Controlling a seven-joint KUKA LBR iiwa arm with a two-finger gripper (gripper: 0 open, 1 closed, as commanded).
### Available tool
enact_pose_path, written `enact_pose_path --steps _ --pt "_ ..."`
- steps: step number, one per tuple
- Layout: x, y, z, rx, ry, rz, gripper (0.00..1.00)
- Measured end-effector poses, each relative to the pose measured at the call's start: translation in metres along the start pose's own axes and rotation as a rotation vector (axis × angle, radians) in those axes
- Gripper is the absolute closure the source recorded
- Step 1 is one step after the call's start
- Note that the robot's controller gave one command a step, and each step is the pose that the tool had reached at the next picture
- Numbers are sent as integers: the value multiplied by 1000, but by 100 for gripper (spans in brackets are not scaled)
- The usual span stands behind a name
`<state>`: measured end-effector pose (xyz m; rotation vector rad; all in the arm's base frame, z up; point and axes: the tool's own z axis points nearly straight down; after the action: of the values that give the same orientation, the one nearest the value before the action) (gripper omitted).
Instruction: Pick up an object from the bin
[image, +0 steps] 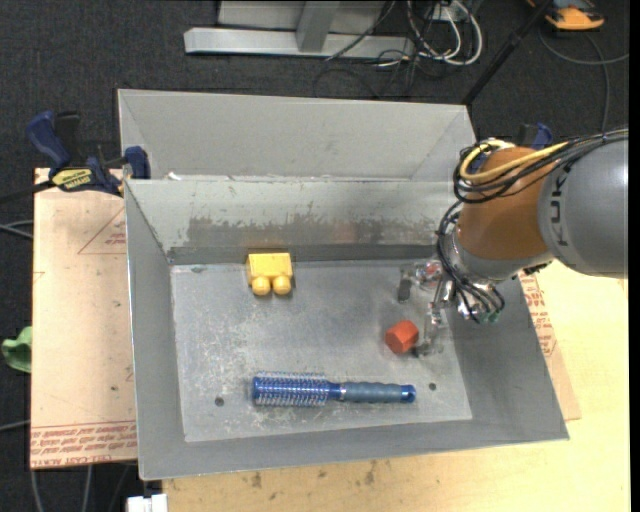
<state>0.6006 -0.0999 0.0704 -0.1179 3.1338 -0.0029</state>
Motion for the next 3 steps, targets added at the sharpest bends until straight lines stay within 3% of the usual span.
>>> enact_pose_path --steps 1,2,3 --pt "40 32 0 -5 4 -281 0" --pt "39 31 0 -4 3 -280 100" --pt "76 26 -120 0 -3 -279 100"
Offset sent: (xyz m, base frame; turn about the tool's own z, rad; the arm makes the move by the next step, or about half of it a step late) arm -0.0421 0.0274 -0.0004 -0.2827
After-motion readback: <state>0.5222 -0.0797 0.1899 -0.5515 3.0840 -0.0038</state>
